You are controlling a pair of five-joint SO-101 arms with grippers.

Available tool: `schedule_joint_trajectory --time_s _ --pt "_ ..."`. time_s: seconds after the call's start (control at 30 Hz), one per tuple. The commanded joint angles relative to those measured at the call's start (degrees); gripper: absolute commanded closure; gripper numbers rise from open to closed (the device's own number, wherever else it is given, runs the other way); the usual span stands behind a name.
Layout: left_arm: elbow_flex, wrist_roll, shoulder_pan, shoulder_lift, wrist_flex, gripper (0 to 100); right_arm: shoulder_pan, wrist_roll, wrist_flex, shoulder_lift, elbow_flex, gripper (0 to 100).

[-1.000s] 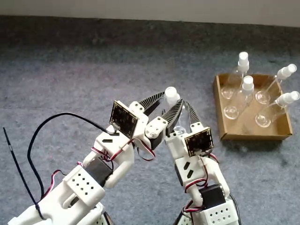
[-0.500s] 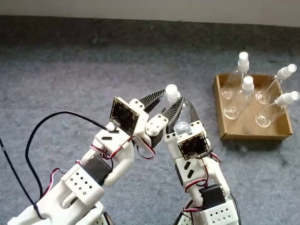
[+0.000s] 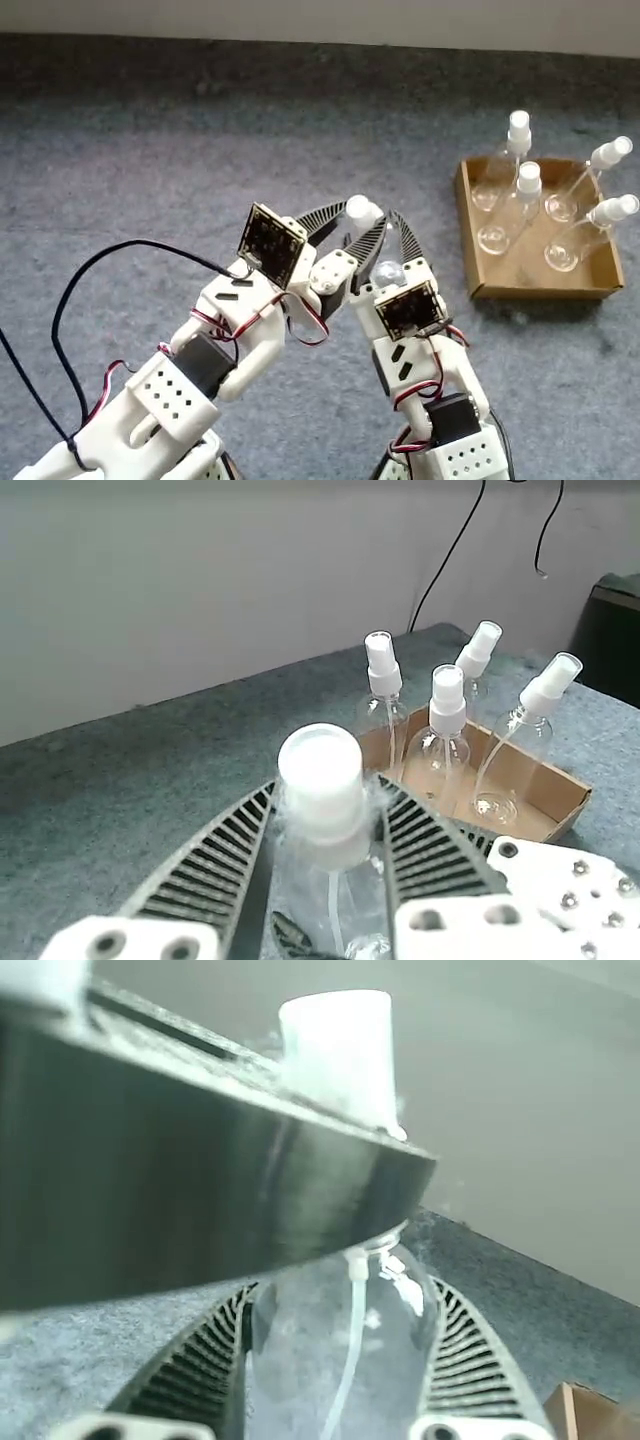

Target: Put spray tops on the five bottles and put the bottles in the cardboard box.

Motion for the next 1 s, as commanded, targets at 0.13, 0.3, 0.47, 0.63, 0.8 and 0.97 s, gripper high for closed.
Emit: schedule_joint_trajectory --time_s 0.13,0.3,0.47,0.63,0.8,0.97 --pt "-0.22 7.56 1.01 0.31 0.97 99 -0.22 0.26 -1.98 -0.04 9.01 87.8" --pt "-0.66 0.18 1.1 0.31 1.05 99 -0.22 0.26 -1.98 -0.04 9.01 87.8" --pt "-4.35 -3.34 0.66 0.4 1.14 99 -0.22 0.26 -1.98 -0.04 9.01 87.8" --pt "-6.2 -3.43 0.66 0.48 1.23 99 -0.22 0.26 -1.98 0.31 9.01 87.8" --pt "-12.7 -3.34 0.66 4.18 9.49 99 -0.22 0.26 -1.89 0.31 9.01 87.8" --pt "-18.33 -3.34 0.75 13.93 13.8 99 -0.13 0.26 -1.8 0.31 9.01 87.8"
